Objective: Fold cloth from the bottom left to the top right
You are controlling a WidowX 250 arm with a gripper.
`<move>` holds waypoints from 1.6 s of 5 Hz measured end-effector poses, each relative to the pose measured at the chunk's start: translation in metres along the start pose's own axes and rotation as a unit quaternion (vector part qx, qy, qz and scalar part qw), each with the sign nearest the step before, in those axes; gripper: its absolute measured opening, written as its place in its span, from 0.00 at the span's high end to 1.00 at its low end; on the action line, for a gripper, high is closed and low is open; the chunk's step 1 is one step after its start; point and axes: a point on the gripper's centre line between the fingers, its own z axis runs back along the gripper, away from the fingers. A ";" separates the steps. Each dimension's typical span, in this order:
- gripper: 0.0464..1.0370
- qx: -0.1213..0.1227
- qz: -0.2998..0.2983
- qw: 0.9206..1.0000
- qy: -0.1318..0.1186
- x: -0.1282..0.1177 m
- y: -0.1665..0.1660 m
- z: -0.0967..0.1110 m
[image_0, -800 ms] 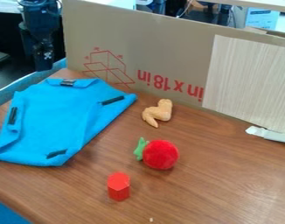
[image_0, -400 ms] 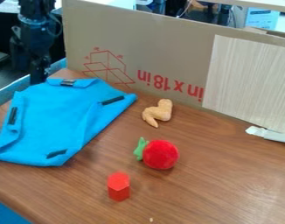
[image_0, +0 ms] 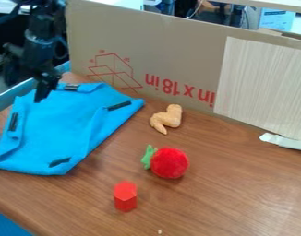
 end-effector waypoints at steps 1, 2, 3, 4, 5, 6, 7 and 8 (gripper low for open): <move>0.04 -0.088 0.112 0.989 0.043 -0.005 0.008 -0.023; 0.04 -0.148 0.128 0.981 0.005 -0.002 -0.001 -0.039; 0.04 -0.163 0.149 0.975 -0.034 -0.007 0.015 -0.042; 0.04 -0.157 0.135 0.977 -0.046 -0.010 0.016 -0.048; 0.04 -0.162 0.135 0.976 -0.050 -0.009 0.015 -0.048; 0.04 -0.184 0.148 0.971 -0.047 -0.006 0.018 -0.053; 0.04 -0.179 0.159 0.970 -0.038 -0.006 0.022 -0.060; 0.04 -0.175 0.165 0.970 -0.029 -0.005 0.022 -0.065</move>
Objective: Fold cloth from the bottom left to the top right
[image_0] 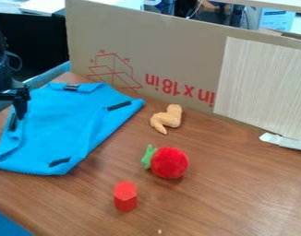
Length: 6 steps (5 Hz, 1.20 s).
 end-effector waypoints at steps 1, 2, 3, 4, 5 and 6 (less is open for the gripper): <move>0.04 0.006 0.002 1.000 0.014 -0.002 0.000 -0.012; 0.09 0.013 0.003 1.000 0.025 -0.005 0.002 -0.020; 0.38 0.019 0.002 1.000 0.025 -0.005 0.000 -0.020; 0.68 0.018 -0.016 1.000 0.017 -0.002 -0.003 -0.020; 0.89 0.007 -0.027 0.999 0.019 -0.005 -0.008 -0.022; 0.98 -0.009 -0.033 0.999 0.017 -0.004 -0.019 -0.008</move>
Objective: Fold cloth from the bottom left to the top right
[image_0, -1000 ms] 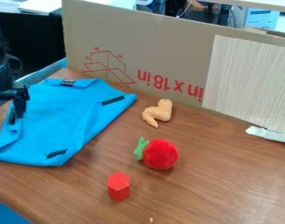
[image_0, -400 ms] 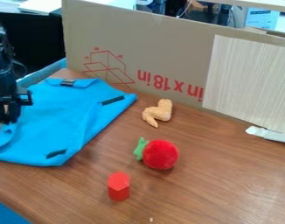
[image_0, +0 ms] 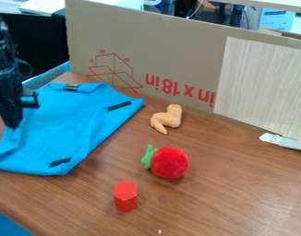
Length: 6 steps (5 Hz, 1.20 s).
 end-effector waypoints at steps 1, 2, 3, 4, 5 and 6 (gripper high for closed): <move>0.99 -0.008 -0.005 1.000 0.008 0.002 -0.018 0.009; 0.99 -0.008 -0.006 1.000 -0.010 0.010 -0.040 0.031; 0.99 -0.003 -0.001 1.000 -0.014 0.020 -0.065 0.049; 0.99 0.007 0.006 1.000 0.013 0.027 -0.093 0.046; 0.99 0.005 0.016 0.999 0.030 0.036 -0.116 0.049; 0.99 0.006 0.031 0.998 0.053 0.038 -0.130 0.045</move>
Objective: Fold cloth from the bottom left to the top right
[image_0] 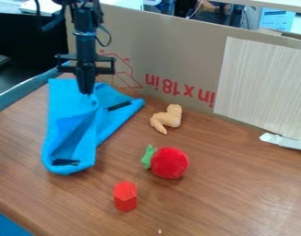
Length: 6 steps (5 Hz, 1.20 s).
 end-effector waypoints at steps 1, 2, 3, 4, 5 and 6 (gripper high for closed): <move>0.99 0.005 0.005 1.000 0.011 -0.004 -0.017 -0.003; 0.99 0.006 0.011 1.000 0.006 -0.005 -0.032 -0.001; 0.99 0.003 0.012 1.000 -0.005 -0.004 -0.045 0.005; 0.97 0.005 0.000 1.000 -0.017 -0.002 -0.060 0.010; 0.82 0.021 -0.012 0.999 -0.023 0.000 -0.063 0.007; 0.56 0.040 -0.049 0.997 -0.035 0.001 -0.059 -0.004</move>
